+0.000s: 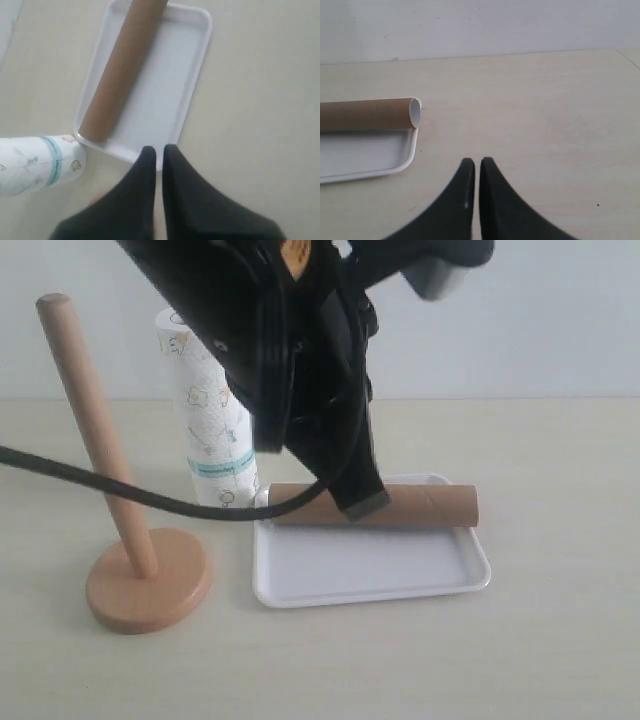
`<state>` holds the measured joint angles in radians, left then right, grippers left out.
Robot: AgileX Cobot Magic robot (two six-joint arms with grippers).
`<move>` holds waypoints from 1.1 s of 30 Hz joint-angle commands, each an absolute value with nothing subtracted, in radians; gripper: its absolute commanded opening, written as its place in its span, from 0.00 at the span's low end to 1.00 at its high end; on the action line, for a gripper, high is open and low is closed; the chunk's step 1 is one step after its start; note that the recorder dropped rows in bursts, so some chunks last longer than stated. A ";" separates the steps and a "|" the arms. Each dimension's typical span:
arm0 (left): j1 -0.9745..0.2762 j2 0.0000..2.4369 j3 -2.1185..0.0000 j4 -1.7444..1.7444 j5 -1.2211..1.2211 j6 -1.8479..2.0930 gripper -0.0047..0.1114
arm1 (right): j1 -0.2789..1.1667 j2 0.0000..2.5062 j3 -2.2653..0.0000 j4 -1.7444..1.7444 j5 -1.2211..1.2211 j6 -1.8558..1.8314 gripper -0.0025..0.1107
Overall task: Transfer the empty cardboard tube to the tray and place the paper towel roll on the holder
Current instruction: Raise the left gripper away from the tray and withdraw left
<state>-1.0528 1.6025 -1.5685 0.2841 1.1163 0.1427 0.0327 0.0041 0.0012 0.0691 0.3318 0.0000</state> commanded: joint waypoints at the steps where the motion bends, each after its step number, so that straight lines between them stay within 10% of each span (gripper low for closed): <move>1: -1.119 1.504 -1.574 0.273 1.124 0.107 0.08 | 0.030 0.000 0.000 0.068 0.328 0.000 0.06; 33: -1.153 0.430 -0.675 0.296 0.366 -0.343 0.08 | 0.030 0.000 0.000 0.068 0.328 0.000 0.06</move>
<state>-1.1459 0.4798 -0.7390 0.2941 0.3993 -0.3157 0.0327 0.0041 0.0012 0.0691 0.3318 0.0000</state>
